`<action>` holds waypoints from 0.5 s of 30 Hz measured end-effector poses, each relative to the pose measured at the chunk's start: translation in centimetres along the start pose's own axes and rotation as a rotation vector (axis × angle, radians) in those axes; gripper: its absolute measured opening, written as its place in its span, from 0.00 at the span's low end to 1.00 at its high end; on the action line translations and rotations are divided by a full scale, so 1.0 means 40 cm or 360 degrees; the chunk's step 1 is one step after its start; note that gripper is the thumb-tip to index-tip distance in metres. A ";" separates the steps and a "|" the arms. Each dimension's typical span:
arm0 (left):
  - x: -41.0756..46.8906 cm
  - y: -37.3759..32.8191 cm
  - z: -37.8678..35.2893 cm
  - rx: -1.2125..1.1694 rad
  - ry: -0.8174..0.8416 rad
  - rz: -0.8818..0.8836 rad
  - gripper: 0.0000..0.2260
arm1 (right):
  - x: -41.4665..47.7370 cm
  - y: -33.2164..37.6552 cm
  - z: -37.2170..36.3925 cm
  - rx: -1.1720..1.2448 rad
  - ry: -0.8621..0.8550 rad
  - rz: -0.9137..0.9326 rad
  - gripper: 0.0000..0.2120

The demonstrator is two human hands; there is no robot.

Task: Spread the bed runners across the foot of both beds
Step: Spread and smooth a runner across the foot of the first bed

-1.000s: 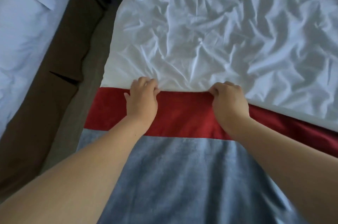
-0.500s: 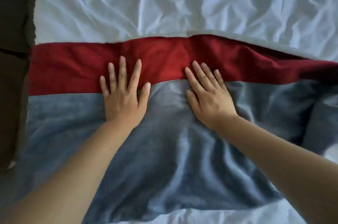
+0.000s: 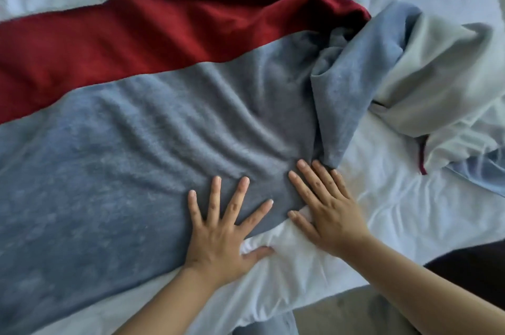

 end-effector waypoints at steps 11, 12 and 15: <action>0.028 0.011 -0.008 0.0037 0.0103 0.0165 0.43 | 0.027 0.000 -0.018 0.0110 0.0086 -0.0001 0.37; 0.029 0.013 -0.011 0.0033 0.0095 0.0179 0.43 | 0.031 -0.001 -0.024 0.0093 0.0107 -0.0006 0.36; 0.033 0.013 -0.019 0.0040 0.0036 0.0160 0.43 | 0.036 -0.006 -0.038 0.0075 0.0115 -0.0024 0.36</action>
Point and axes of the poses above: each hand's wrist, its own x-axis towards the middle knuckle, its own z-axis out of the back of the hand, y = z × x, the point moved 9 cm from there along x, towards the middle knuckle, and after that the axes turned 14 degrees about y, right-handed, at the moved point
